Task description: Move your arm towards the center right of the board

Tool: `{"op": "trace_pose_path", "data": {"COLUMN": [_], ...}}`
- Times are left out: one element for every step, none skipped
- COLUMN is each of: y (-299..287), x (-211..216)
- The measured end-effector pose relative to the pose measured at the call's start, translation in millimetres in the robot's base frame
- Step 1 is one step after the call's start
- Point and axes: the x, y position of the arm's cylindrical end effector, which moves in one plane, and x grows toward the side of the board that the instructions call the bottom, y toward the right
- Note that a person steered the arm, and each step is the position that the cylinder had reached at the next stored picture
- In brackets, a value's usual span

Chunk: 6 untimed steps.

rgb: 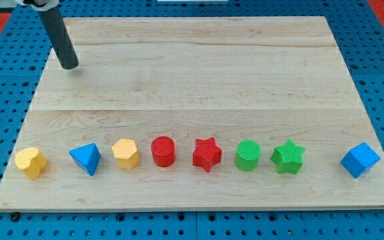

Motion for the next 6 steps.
{"op": "trace_pose_path", "data": {"y": [64, 150, 193, 192, 243, 356], "x": [-27, -43, -44, -44, -53, -70]}}
